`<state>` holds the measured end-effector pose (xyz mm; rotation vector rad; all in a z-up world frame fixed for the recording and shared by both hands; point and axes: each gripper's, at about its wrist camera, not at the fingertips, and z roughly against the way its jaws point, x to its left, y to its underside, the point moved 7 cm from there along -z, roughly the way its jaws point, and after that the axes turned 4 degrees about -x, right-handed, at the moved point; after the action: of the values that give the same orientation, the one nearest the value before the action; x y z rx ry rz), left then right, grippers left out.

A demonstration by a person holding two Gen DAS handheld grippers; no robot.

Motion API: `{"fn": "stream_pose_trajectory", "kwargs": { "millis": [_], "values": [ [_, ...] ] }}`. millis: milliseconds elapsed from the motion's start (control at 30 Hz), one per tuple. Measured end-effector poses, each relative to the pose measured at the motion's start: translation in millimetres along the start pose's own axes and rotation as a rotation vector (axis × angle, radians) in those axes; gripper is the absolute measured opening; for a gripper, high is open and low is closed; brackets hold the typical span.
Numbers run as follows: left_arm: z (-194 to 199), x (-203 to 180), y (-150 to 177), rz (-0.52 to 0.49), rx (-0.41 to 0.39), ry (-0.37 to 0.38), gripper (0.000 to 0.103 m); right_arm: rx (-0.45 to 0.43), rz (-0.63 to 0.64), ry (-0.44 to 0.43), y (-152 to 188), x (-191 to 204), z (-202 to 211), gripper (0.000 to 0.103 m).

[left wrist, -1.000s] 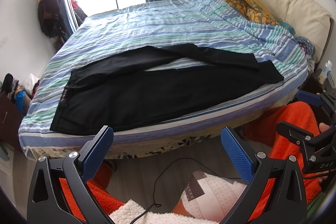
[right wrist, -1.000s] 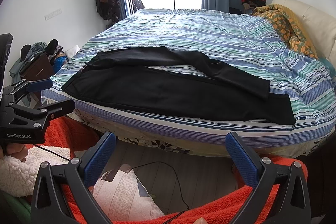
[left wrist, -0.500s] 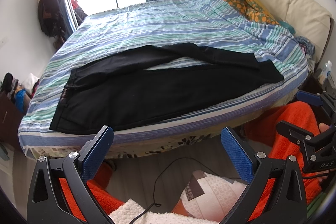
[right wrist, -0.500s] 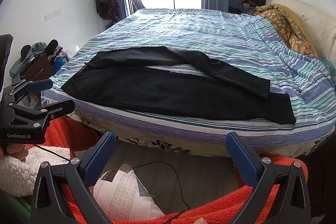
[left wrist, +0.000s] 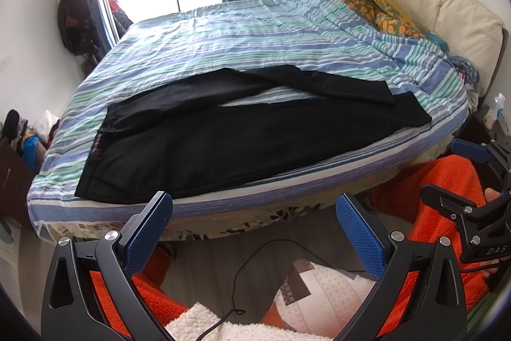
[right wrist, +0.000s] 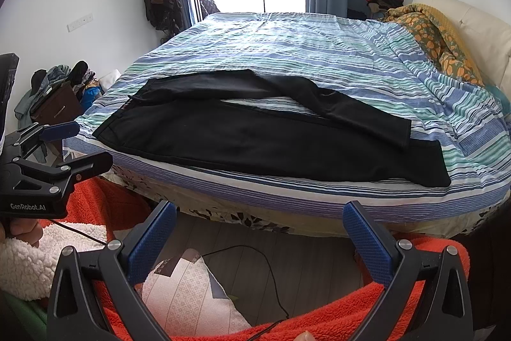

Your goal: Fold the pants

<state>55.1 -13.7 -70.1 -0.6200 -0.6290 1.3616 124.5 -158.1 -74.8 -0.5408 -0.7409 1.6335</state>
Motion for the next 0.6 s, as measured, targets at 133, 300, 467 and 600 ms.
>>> {"fn": "stream_pose_trajectory", "kwargs": {
  "millis": [133,300,467,600],
  "values": [
    [-0.2,0.3,-0.2,-0.001,0.0,0.0,0.102,0.001,0.0,0.0,0.0,-0.1,-0.1,0.103],
    [-0.3,0.4,-0.1,0.0,0.001,0.0,0.102,0.0,0.0,0.0,0.0,0.0,-0.1,0.103],
    [-2.8,1.9,-0.2,0.009,0.018,0.0,0.102,0.002,0.0,-0.001,-0.2,-0.5,-0.1,0.103],
    [-7.4,5.0,1.6,0.021,0.044,-0.001,0.102,0.003,0.001,-0.004,-1.1,-0.8,0.1,0.103]
  ]
}}
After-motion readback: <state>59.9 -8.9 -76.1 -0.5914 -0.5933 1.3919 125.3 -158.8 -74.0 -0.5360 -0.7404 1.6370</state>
